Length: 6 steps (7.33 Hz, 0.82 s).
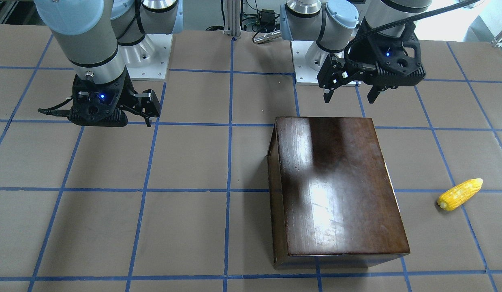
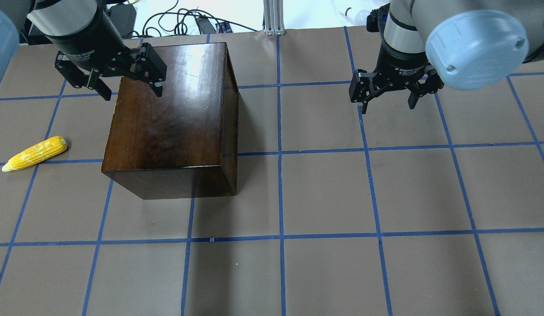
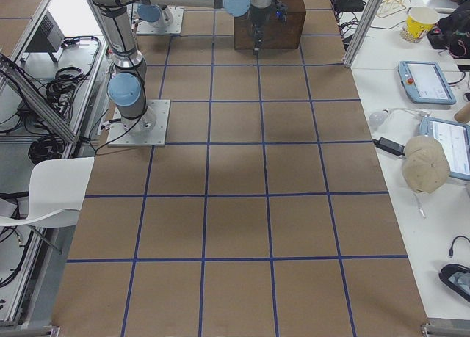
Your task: Open drawer and put corn inside
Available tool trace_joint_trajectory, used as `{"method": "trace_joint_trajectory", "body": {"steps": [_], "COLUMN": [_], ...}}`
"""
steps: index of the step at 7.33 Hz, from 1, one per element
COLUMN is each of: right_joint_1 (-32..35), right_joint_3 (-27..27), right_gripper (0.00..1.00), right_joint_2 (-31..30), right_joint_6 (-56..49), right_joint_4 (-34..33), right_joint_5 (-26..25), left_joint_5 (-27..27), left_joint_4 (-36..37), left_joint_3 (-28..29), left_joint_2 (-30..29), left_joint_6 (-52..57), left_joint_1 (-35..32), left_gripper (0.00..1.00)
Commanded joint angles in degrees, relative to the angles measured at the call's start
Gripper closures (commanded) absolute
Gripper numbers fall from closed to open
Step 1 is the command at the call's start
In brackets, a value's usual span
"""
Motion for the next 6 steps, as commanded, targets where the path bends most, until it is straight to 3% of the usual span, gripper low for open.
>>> {"method": "trace_joint_trajectory", "body": {"steps": [1,6], "right_joint_1": [0.0,0.0], "right_joint_3": [0.0,0.0], "right_gripper": [0.00,0.00], "right_joint_2": [0.1,0.0], "right_joint_6": [0.0,0.0], "right_joint_4": [0.0,0.0], "right_joint_5": [0.0,0.0], "left_joint_5": [0.1,0.3], "left_joint_4": [0.0,-0.1], "left_joint_3": [0.1,0.0], "left_joint_2": [-0.4,0.1], "left_joint_6": [0.0,0.3], "left_joint_1": [0.0,0.2], "left_gripper": [0.00,0.00]}}
